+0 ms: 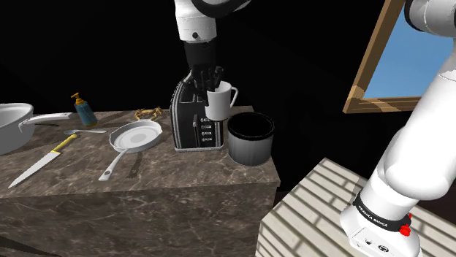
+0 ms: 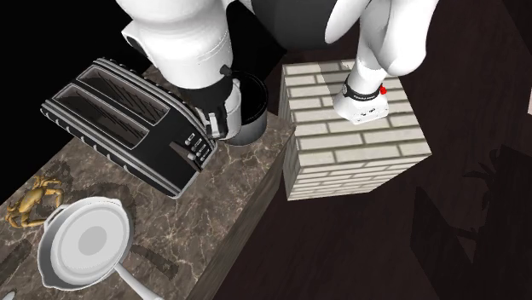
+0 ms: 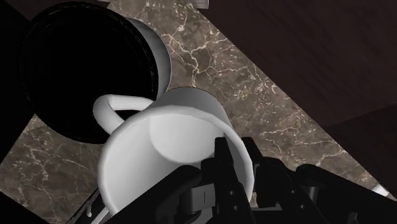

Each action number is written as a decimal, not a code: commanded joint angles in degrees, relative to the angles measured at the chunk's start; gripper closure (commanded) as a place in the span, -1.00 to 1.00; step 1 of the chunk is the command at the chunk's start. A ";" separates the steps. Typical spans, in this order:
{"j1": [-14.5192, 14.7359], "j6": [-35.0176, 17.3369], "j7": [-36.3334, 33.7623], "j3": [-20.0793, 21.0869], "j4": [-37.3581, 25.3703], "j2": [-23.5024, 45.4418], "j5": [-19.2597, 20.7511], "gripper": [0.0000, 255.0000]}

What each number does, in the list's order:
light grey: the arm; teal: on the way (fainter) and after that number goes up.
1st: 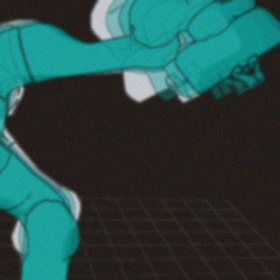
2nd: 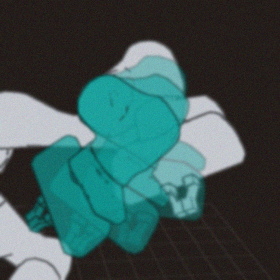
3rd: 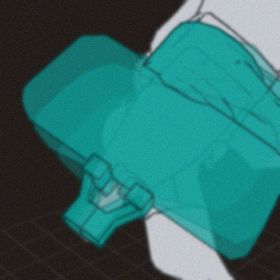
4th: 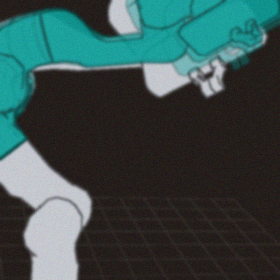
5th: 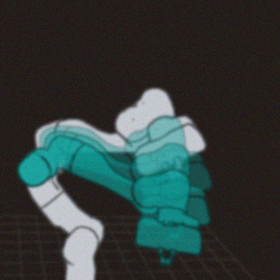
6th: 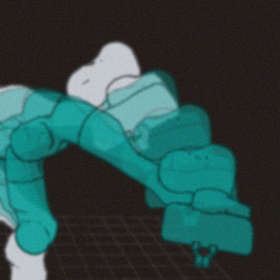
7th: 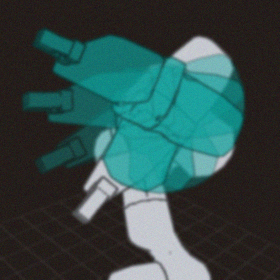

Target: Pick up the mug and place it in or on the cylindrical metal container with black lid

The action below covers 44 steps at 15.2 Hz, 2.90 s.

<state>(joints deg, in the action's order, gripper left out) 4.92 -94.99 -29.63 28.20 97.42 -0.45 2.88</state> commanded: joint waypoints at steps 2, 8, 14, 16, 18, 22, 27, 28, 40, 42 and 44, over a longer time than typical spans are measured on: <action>-2.19 -0.47 5.12 -2.48 5.13 -5.48 -2.26 1.00; -5.02 -0.42 14.40 -8.19 13.20 -14.40 -4.49 1.00; -6.18 -1.61 18.95 -11.31 18.06 -18.24 -4.72 1.00; -6.12 -3.14 18.91 -11.25 19.72 -18.36 -4.78 1.00; -6.08 -4.67 18.87 -11.18 21.32 -18.43 -4.84 1.00; -5.99 -7.75 18.75 -11.02 24.39 -18.42 -4.91 1.00; -5.91 -11.62 18.54 -10.78 27.96 -18.11 -4.94 1.00; -5.89 -12.39 18.49 -10.72 28.64 -18.01 -4.94 1.00; -5.87 -13.58 18.41 -10.63 29.66 -17.84 -4.93 -1.00; -5.87 -13.58 18.41 -10.63 29.65 -17.84 -4.93 -1.00; -5.88 -11.64 18.45 -10.71 27.93 -18.07 -4.95 -1.00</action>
<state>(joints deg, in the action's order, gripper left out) -0.97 -107.81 -11.09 17.46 126.54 -18.54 -2.08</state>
